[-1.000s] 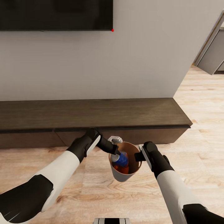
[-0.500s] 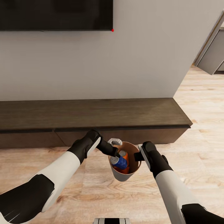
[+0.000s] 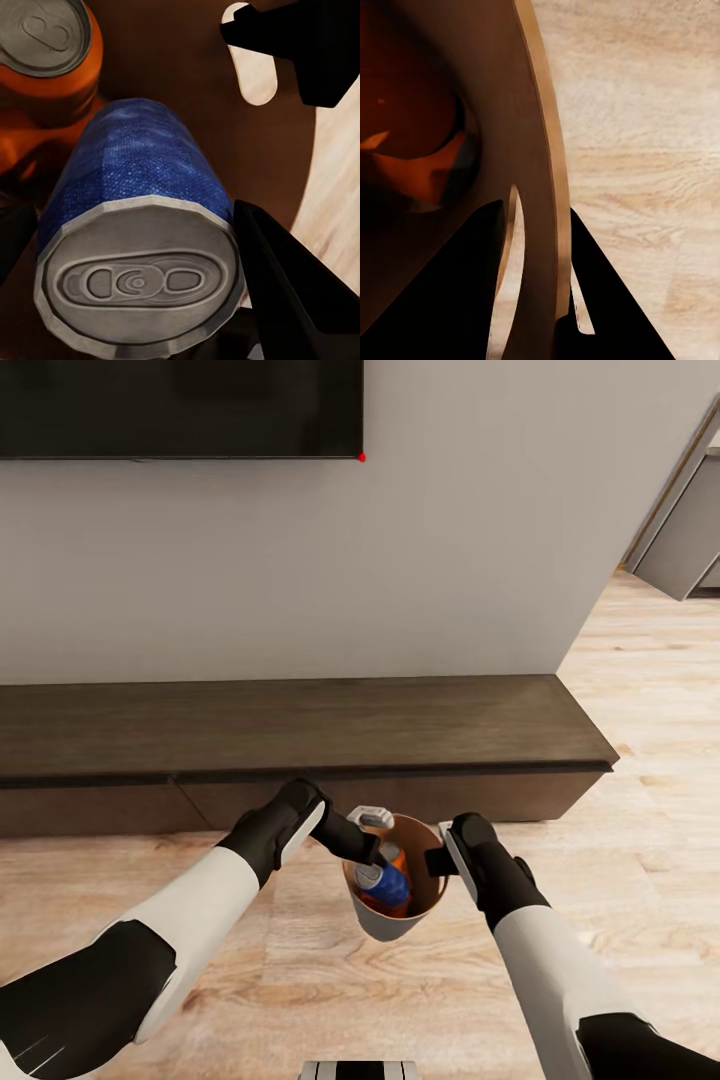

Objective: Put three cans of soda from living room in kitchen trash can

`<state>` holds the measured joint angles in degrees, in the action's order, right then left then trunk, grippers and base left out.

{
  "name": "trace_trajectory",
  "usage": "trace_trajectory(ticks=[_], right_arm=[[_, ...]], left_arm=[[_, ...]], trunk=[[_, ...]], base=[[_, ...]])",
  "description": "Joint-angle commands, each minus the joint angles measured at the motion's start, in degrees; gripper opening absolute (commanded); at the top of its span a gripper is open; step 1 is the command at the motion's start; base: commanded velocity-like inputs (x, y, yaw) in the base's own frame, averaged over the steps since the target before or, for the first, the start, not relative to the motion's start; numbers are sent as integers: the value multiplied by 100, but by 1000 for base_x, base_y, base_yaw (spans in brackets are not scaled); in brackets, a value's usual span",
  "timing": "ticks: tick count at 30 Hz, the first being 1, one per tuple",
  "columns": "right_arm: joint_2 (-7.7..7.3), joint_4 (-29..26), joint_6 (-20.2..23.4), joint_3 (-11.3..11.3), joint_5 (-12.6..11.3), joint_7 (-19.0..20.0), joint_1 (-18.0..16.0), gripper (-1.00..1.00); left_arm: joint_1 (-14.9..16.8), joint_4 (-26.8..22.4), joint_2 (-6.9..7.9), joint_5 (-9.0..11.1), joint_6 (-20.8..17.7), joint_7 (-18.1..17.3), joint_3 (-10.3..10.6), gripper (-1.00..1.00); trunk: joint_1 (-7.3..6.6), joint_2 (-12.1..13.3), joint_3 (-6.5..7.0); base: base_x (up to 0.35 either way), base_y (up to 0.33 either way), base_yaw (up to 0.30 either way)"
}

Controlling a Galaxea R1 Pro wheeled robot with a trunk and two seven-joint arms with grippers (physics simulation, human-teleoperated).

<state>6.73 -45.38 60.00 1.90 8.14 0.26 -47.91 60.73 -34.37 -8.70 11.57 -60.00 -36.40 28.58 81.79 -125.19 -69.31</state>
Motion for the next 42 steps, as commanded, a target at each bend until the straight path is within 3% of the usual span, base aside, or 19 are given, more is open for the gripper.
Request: trace_trajectory(ticks=[1,14,28,29,42], right_arm=[[9,-1,0,2,-97,26,-4,-100],[104,-28,0,21,-100,26,-57,-100],[109,-33,0,30,-98,26,-61,-100],[109,-33,0,30,-99,26,-61,-100],[96,-33,0,30,-98,26,-61,-100]], left_arm=[[-4,7,0,-5,0,-8,2,-100],[-135,250,-3,-10,109,219,15,-100],[-150,345,-9,-5,276,289,16,-100],[-150,348,-9,-5,280,290,16,100],[-155,346,3,-2,295,285,16,100]], trunk=[[0,0,0],[0,0,0],[0,0,0],[0,0,0],[0,0,0]], base=[[0,0,0],[0,0,0],[0,0,0],[0,0,0],[0,0,0]])
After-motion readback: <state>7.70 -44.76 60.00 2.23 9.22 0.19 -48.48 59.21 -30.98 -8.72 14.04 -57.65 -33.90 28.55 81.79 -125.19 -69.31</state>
